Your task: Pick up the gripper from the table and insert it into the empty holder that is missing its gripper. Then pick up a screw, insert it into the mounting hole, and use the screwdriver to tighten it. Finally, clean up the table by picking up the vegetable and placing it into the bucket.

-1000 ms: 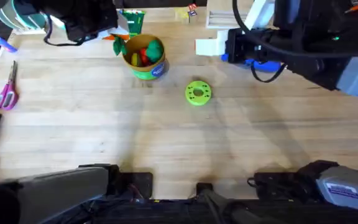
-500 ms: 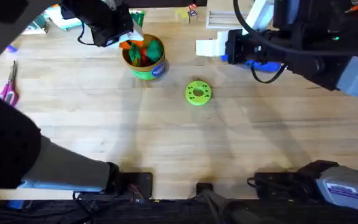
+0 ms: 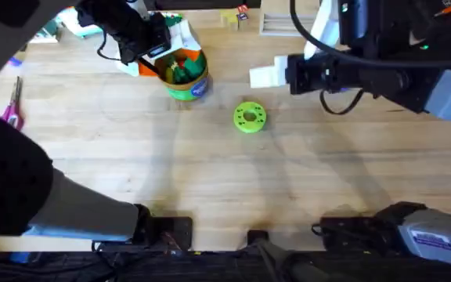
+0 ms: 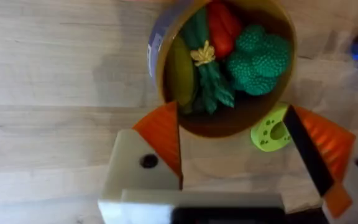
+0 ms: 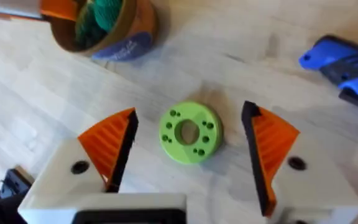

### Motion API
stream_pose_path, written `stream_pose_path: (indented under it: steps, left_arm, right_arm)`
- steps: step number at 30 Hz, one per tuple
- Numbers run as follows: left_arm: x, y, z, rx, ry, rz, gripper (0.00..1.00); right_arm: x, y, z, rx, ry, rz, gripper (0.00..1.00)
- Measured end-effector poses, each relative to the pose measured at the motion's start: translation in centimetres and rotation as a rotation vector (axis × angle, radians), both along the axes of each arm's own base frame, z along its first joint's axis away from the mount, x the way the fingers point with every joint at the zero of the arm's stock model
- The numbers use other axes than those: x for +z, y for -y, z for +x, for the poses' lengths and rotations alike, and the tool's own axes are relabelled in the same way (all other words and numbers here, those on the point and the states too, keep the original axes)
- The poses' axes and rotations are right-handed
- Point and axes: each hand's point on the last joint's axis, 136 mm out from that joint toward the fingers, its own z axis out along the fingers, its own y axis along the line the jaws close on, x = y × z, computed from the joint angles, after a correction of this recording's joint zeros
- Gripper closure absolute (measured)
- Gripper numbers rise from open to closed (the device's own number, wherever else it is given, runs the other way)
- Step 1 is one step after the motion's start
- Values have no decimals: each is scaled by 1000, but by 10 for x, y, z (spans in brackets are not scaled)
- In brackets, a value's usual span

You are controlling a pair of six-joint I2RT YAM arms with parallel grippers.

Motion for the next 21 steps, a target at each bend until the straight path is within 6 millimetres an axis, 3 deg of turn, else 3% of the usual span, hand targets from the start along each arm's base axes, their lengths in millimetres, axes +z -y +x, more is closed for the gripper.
stream_pose_path:
  steps: [3, 5, 10, 11, 15, 21]
  left_arm:
    - [17, 0, -7, -14, 12, 3, 7]
    - [36, 0, -12, -39, 49, 11, 6]
    - [86, 8, -46, -176, 130, 47, 6]
    - [105, 17, -76, -287, 136, 68, 6]
    - [118, 25, -105, -406, 144, 86, 6]
    - [124, 25, -131, -456, 129, 94, 6]
  right_arm:
    - [-12, 9, -18, 31, -89, -69, 10]
    - [-6, 13, -27, 60, -113, -106, 10]
    - [45, 24, -42, 105, -82, -170, 10]
    - [75, 39, -56, 91, -58, -218, 10]
    - [105, 56, -75, 65, -27, -259, 10]
    - [146, 73, -102, 36, 108, -240, 10]
